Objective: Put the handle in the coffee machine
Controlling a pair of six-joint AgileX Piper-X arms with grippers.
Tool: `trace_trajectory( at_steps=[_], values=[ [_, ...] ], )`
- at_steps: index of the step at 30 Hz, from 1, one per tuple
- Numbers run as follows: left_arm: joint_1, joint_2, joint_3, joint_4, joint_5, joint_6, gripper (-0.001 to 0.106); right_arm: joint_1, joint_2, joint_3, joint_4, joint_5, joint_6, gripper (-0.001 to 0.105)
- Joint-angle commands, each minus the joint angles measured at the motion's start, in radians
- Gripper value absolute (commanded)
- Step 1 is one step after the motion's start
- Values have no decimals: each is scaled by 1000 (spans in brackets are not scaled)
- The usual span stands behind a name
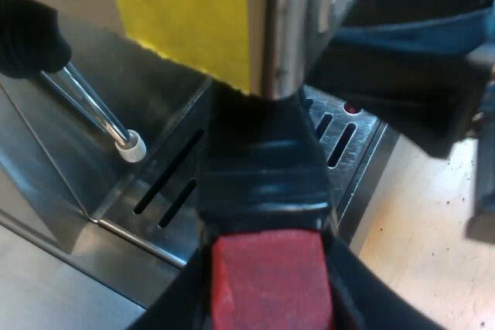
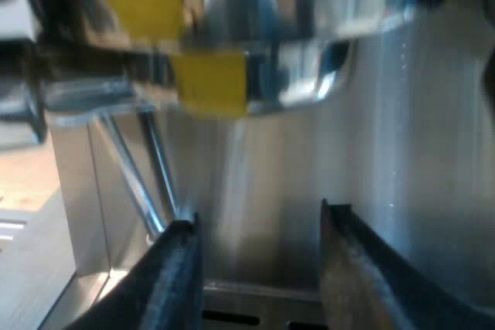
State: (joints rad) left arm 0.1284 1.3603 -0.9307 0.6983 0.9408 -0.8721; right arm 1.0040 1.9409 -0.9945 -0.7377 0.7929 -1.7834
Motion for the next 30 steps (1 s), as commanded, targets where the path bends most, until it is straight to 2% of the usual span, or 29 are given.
trace_trajectory(
  at_steps=[1, 6, 9, 10, 17, 21, 27, 30],
  values=[
    [1, -43, -27, -10, 188, 33, 0, -3, 26, -35, -24, -11, -11, 36],
    [1, -43, -27, -10, 188, 33, 0, -10, 78, -77, -82, 0, -20, 36],
    [1, -43, -27, -10, 188, 33, 0, -11, 122, -111, -148, 48, -37, 36],
    [1, -43, -27, -10, 188, 33, 0, -19, 161, -135, -223, 69, -68, 32],
    [1, -43, -27, -8, 188, 33, 0, -47, 199, -165, -264, 70, -83, 32],
    [1, -43, -27, -8, 188, 33, 0, -61, 219, -197, -285, 38, -137, 32],
    [1, -43, -27, -8, 183, 33, 0, -62, 231, -222, -354, 40, -153, 32],
    [1, -43, -27, -8, 179, 33, 0, -62, 231, -222, -390, 40, -196, 32]
  ],
)
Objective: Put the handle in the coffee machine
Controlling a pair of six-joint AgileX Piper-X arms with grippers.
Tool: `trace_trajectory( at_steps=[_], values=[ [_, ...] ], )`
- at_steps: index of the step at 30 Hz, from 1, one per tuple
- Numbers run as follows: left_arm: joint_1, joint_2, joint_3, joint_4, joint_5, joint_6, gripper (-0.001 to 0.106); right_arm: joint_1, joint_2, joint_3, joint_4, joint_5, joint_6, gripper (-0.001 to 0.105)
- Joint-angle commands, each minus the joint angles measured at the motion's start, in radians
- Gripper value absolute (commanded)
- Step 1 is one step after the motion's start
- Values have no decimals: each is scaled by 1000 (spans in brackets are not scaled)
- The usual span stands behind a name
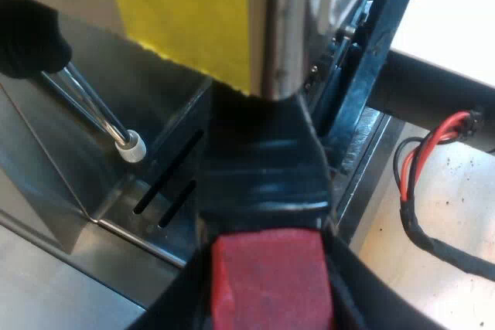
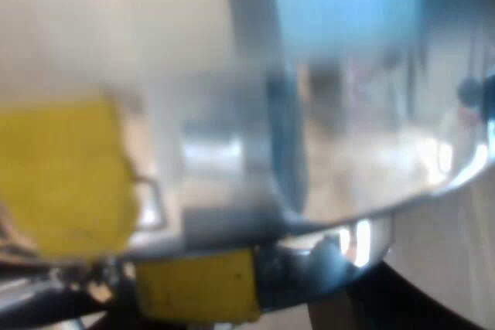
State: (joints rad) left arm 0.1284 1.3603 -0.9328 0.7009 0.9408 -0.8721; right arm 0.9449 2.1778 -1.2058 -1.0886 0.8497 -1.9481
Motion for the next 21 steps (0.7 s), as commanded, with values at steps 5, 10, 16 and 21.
trace_trajectory(
  at_steps=[5, 10, 16, 21],
  values=[
    [1, -43, -25, -10, 173, 33, 0, -3, -6, -14, -103, -16, -32, 32],
    [1, -43, -25, -2, 173, 33, 12, -3, -6, -13, -120, -16, -32, 32],
    [1, -43, -25, 31, 148, 33, 74, -3, -6, -13, -120, -16, -32, 32],
    [1, -43, -25, 51, 64, 45, 69, -3, -6, -13, -120, -16, -32, 32]
  ],
)
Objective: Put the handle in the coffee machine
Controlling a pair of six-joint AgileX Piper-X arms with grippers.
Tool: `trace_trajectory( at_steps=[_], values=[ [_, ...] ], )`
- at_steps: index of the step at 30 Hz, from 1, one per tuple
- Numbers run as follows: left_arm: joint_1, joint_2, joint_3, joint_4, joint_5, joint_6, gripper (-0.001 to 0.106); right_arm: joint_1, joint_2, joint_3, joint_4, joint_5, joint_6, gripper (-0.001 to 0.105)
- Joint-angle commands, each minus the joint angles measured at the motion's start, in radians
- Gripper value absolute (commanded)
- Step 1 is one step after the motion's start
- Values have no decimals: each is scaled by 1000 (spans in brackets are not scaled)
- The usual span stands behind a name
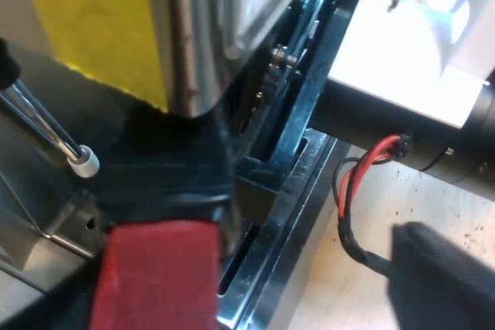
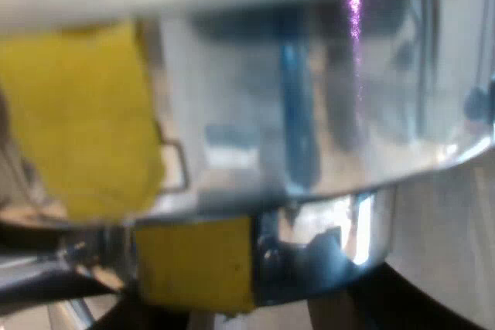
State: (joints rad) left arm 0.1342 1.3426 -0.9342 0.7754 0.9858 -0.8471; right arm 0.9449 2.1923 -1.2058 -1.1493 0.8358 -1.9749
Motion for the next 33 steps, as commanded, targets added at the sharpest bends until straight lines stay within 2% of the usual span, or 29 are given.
trace_trajectory(
  at_steps=[1, 8, 10, 14, 20, 22, 25, 29, 33],
  values=[
    [-5, -25, -23, -23, 5, 23, 68, -3, -21, -13, -59, -3, -5, 32],
    [18, -25, -23, -18, -80, 52, 68, -3, -21, -13, -59, -3, -5, 32],
    [33, -25, -23, -18, -145, 55, 68, -3, -21, -13, -59, -3, -5, 32],
    [65, -25, -23, -18, -168, 67, 68, -3, -21, -13, -59, -3, -5, 32],
    [143, -25, -23, 7, -148, 69, 68, -3, -21, -13, -59, -3, -5, 32],
    [188, -25, -23, 75, -87, 109, 68, -3, -21, -13, -59, -3, -5, 32],
    [229, -27, -23, 134, -34, 143, 68, -3, -21, -13, -67, -3, -5, 32],
    [272, -45, -26, 143, -8, 143, 68, -3, -21, -13, -74, -3, -5, 32],
    [324, -73, -57, 141, 58, 143, 68, -3, -21, -13, -74, -3, -5, 32]
  ],
)
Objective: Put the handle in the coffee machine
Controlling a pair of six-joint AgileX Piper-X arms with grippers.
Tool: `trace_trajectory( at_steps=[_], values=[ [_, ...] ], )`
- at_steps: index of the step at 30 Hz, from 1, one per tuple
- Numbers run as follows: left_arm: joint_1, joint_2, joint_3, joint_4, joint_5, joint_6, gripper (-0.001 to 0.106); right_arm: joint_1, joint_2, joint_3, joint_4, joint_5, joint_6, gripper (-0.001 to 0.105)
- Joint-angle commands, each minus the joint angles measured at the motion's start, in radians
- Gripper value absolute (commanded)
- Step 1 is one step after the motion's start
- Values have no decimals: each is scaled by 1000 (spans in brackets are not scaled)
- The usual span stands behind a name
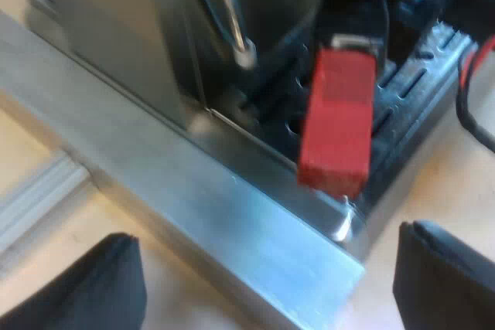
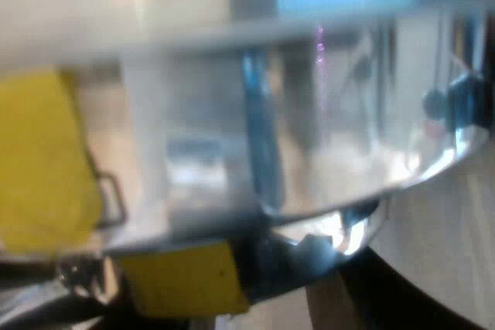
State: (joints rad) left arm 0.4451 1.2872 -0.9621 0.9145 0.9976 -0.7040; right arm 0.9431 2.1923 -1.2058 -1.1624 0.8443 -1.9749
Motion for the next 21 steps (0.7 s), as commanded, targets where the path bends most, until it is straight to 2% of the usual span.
trace_trajectory(
  at_steps=[1, 3, 6, 9, 10, 11, 12, 16, 21],
  values=[
    [13, -17, -41, 2, 42, 0, 68, -1, -21, -13, -61, -11, -5, 32],
    [10, -17, -69, -1, 13, 0, 64, -1, -21, -13, -61, -11, -5, 32],
    [-2, -17, -91, -14, -37, -2, 47, -1, -21, -13, -63, -11, -1, 32],
    [-7, -17, -95, -22, -58, -5, 42, -1, -21, -13, -72, -11, -1, 32],
    [-22, -15, -99, -45, -107, -14, 25, -1, -21, -13, -83, -11, -1, 32],
    [-22, -15, -99, -47, -107, -14, 25, -1, -21, -13, -89, -11, -1, 32],
    [-77, -15, -99, -99, -209, -17, 0, -1, -21, -13, -92, -7, -1, 32],
    [-146, -3, -99, -154, -276, -67, 0, -1, -21, -13, -92, 20, 12, 32],
    [-195, 41, -99, -175, -291, -131, 0, -1, -21, -13, -92, 19, 24, 32]
  ],
)
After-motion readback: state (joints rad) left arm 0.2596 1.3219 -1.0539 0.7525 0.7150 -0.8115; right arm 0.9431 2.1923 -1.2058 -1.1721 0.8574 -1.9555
